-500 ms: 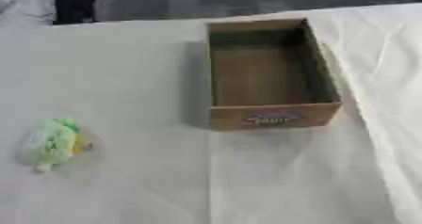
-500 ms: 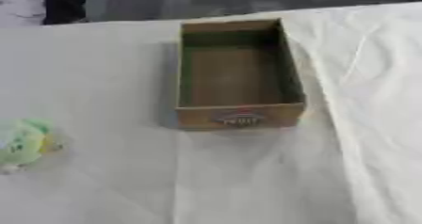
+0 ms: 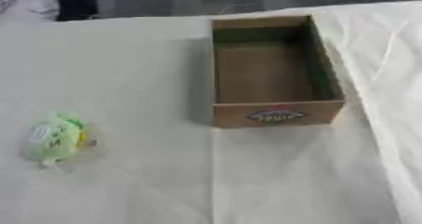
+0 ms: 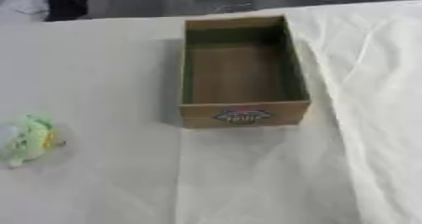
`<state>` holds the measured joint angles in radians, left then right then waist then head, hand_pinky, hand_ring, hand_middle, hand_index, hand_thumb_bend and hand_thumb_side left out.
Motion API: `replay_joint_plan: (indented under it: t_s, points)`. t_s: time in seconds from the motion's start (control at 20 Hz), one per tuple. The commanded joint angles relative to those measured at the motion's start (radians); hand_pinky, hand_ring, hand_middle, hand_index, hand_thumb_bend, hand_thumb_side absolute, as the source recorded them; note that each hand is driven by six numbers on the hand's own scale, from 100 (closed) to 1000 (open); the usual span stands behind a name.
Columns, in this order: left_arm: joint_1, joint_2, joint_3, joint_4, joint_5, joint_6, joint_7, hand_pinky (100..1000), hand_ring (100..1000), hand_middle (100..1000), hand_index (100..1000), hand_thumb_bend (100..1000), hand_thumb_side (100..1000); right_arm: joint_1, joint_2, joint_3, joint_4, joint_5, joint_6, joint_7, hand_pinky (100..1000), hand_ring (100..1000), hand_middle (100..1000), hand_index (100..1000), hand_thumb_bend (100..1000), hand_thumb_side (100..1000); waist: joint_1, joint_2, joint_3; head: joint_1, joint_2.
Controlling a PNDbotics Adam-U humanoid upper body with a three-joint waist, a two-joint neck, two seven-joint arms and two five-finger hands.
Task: Pick up objects on the table and place them in the box.
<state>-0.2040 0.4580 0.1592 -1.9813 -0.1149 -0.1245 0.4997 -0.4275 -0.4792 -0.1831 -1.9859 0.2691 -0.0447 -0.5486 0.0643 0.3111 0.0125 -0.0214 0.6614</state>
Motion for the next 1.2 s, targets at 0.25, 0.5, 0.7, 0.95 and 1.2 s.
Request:
replay_joint_plan:
  t_s: [0.25,0.5,0.7,0.95,1.2]
  points:
    - [-0.027,0.115,0.012,-0.019,-0.092,0.063,-0.006,575,548,600,842,100,1000,-0.009,-0.031,-0.003,-0.014,-0.006,0.001,0.003,808,888,737,788,100,1000,0.0,-0.022,0.003,0.017,0.032]
    - [-0.07,0.261,0.001,-0.019,-0.271,0.154,-0.047,605,609,656,876,243,1000,-0.006,-0.036,-0.001,-0.014,-0.007,0.001,0.006,808,887,737,788,100,1000,0.003,-0.029,0.008,0.007,0.029]
    - [-0.093,0.383,-0.021,-0.019,-0.467,0.167,-0.196,656,713,729,924,255,1000,-0.004,-0.041,0.0,-0.014,-0.007,0.001,0.007,807,884,737,788,100,1000,0.003,-0.036,0.007,-0.01,0.025]
    - [-0.147,0.492,-0.068,-0.019,-0.621,0.129,-0.604,683,791,780,951,229,1000,-0.001,-0.043,0.003,-0.014,-0.008,0.002,0.011,806,884,737,788,100,1000,0.005,-0.044,0.008,-0.018,0.023]
    - [-0.226,0.53,-0.107,0.02,-0.692,0.082,-0.815,685,815,795,922,276,1000,-0.001,-0.042,0.007,-0.014,-0.011,0.002,0.015,806,883,737,788,100,1000,0.004,-0.05,0.006,-0.012,0.023]
